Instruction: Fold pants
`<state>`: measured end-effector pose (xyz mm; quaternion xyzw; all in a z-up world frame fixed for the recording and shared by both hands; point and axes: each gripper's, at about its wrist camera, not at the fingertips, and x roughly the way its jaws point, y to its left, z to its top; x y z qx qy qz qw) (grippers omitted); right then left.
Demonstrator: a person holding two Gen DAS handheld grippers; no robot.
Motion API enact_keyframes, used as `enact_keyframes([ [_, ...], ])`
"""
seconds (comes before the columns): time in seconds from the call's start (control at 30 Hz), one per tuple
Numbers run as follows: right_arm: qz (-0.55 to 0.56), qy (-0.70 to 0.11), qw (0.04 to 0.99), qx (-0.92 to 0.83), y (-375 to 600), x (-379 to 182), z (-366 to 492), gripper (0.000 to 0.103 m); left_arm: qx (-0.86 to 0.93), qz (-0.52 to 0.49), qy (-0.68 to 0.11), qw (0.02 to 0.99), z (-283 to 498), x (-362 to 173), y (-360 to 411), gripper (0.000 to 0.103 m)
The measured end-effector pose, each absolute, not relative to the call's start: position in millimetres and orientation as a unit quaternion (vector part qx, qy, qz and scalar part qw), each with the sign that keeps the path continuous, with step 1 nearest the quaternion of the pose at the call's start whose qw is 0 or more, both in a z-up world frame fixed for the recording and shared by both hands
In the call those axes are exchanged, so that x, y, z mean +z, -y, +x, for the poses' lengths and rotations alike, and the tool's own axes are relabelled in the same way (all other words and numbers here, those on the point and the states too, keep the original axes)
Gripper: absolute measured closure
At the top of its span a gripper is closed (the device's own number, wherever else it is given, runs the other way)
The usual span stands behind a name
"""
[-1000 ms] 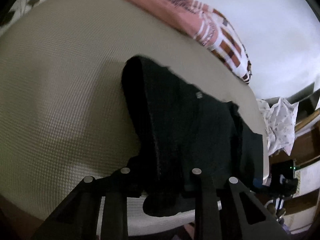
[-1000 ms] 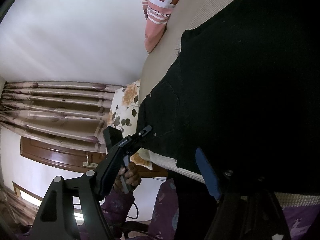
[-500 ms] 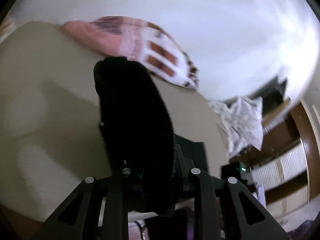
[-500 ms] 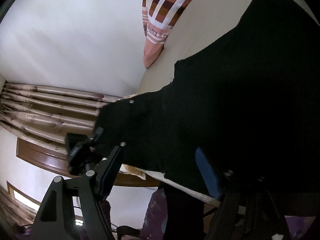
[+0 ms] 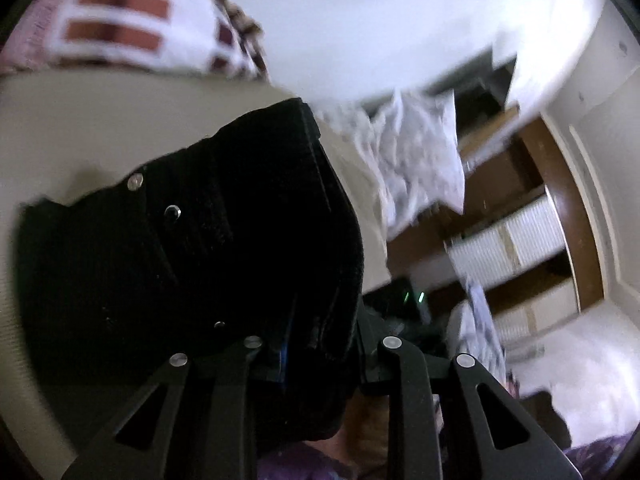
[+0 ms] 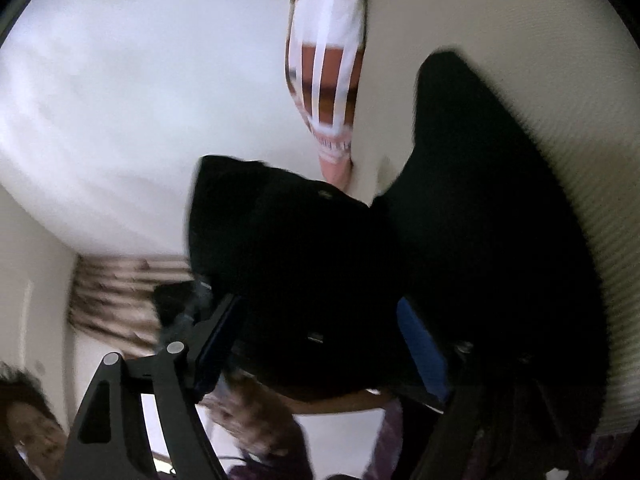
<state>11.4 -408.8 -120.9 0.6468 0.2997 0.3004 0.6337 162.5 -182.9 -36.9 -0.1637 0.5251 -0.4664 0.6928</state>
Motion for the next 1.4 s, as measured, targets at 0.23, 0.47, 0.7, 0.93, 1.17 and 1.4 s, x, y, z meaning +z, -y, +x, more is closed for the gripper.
enact_keyframes([
  [0.23, 0.675, -0.285, 0.616, 0.289, 427, -136, 9, 0.020, -0.472, -0.168, -0.585, 0.638, 165, -83, 214, 0.068],
  [0.47, 0.683, -0.293, 0.597, 0.301, 437, -142, 12, 0.022, -0.456, -0.146, -0.533, 0.697, 164, -39, 182, 0.037],
  [0.7, 0.653, -0.332, 0.615, 0.291, 438, -135, 18, 0.022, -0.422, -0.106, -0.532, 0.726, 140, -36, 146, 0.036],
  [0.93, 0.594, -0.331, 0.701, 0.215, 484, -94, -17, 0.019, -0.384, -0.104, -0.560, 0.727, 114, -62, 107, 0.036],
  [1.17, 0.564, -0.349, 0.710, 0.236, 425, -83, -46, 0.025, -0.357, -0.117, -0.563, 0.736, 100, -82, 87, 0.036],
  [1.4, 0.599, -0.360, 0.680, 0.219, 417, -111, -30, 0.033, -0.347, -0.130, -0.554, 0.745, 93, -81, 75, 0.036],
])
